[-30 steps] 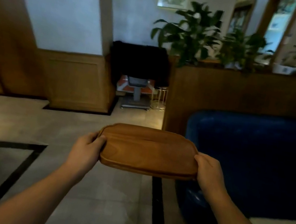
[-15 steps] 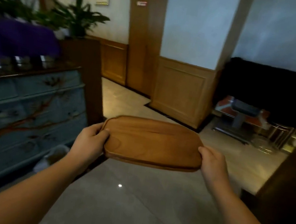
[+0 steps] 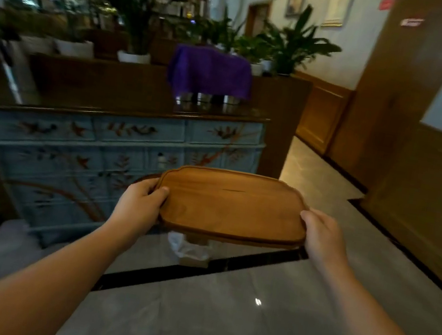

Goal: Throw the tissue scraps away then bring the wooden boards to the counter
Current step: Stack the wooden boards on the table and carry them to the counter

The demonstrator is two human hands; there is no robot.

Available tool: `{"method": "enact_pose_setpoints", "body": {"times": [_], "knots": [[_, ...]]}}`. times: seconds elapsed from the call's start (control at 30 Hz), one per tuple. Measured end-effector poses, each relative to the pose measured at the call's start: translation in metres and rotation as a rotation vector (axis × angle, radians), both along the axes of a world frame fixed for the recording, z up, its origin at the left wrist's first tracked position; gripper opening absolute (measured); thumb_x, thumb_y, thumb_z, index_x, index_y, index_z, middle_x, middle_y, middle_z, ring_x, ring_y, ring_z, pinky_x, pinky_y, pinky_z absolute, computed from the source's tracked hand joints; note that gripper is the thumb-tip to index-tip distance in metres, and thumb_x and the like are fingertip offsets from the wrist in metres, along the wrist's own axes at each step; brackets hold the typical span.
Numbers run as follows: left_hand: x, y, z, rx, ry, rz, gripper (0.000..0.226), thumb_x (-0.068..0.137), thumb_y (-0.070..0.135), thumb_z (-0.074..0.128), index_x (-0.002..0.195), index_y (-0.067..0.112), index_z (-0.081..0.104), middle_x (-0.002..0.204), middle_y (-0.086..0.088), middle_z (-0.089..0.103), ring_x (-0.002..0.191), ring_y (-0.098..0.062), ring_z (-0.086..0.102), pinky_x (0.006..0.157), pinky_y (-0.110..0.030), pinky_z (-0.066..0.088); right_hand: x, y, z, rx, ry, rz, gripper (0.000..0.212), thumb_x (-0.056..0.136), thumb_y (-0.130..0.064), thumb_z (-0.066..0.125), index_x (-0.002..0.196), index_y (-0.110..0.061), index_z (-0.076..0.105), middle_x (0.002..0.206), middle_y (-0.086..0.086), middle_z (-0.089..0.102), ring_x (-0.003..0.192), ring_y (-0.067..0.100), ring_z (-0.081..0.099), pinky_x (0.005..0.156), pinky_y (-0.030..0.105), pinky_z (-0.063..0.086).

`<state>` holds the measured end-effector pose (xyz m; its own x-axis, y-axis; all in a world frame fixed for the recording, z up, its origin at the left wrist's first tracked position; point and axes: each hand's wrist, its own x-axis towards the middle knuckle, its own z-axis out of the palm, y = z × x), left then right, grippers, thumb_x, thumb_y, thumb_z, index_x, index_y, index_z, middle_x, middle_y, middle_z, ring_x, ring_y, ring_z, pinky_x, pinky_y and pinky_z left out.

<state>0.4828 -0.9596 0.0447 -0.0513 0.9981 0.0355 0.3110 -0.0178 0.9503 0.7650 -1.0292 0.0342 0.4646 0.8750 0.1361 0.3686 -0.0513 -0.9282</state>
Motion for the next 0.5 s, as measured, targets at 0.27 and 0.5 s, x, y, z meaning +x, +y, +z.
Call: {"method": "enact_pose_setpoints", "body": {"times": [0.27,0.5], "knots": [[-0.12,0.114,-0.01,-0.029,-0.011,0.202,0.015,0.098,0.022,0.046,0.101,0.025,0.06,0.082,0.004,0.067,0.077,-0.017,0.065,0.071,-0.033,0.053,-0.113,0.185,-0.017,-0.028,0.061,0.207,0.038,0.097,-0.023,0.043,0.07,-0.01,0.066,0.061,0.005,0.059,0.057,0.016,0.058,0.052,0.029,0.043],[-0.211,0.221,0.0,-0.027,0.025,0.236,0.02,0.096,0.025,0.048,0.086,0.03,0.064,0.089,-0.005,0.072,0.082,-0.024,0.069,0.079,-0.043,0.058,-0.202,0.315,-0.02,-0.024,0.123,0.257,0.036,0.096,-0.021,0.044,0.088,0.007,0.065,0.072,0.016,0.055,0.065,0.027,0.054,0.054,0.034,0.038]]}}
